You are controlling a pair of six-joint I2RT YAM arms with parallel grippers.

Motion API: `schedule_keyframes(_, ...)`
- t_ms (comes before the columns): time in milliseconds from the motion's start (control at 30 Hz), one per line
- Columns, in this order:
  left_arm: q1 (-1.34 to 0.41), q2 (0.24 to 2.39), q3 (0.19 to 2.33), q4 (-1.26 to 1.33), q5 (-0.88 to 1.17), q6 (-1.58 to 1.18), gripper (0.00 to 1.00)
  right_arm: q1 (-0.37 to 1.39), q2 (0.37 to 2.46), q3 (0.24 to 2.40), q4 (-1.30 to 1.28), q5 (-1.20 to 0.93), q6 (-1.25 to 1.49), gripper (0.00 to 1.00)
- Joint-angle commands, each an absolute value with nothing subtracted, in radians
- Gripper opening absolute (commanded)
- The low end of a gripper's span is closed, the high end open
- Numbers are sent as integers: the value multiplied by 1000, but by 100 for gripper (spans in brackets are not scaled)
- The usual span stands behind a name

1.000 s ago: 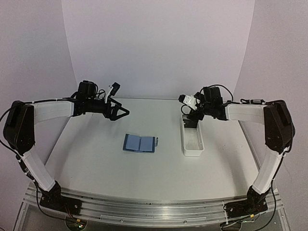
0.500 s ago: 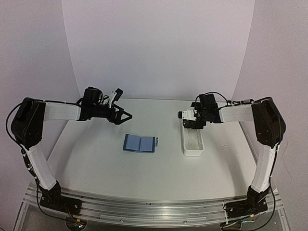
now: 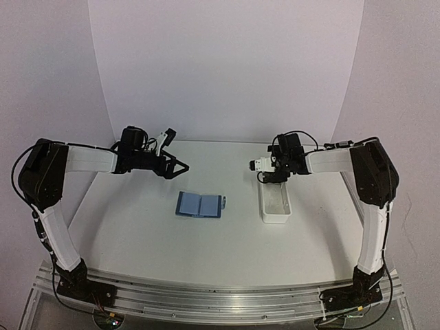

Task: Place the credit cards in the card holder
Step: Pick up the credit card from the storage box.

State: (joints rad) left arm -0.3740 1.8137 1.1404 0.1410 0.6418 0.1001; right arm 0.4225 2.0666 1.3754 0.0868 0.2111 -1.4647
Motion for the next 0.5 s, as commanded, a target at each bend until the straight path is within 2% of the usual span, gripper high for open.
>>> schedule_keyframes(0, -375, 1825, 1162, 178, 632, 95, 99, 433, 2117, 1439, 91, 243, -1462, 94)
schedule_keyframes(433, -373, 1833, 1169, 174, 629, 100, 99, 443, 2128, 1419, 74, 246, -1483, 90)
schedule_keyframes(467, -373, 1833, 1169, 172, 628, 100, 99, 443, 2130, 1424, 73, 248, -1469, 87)
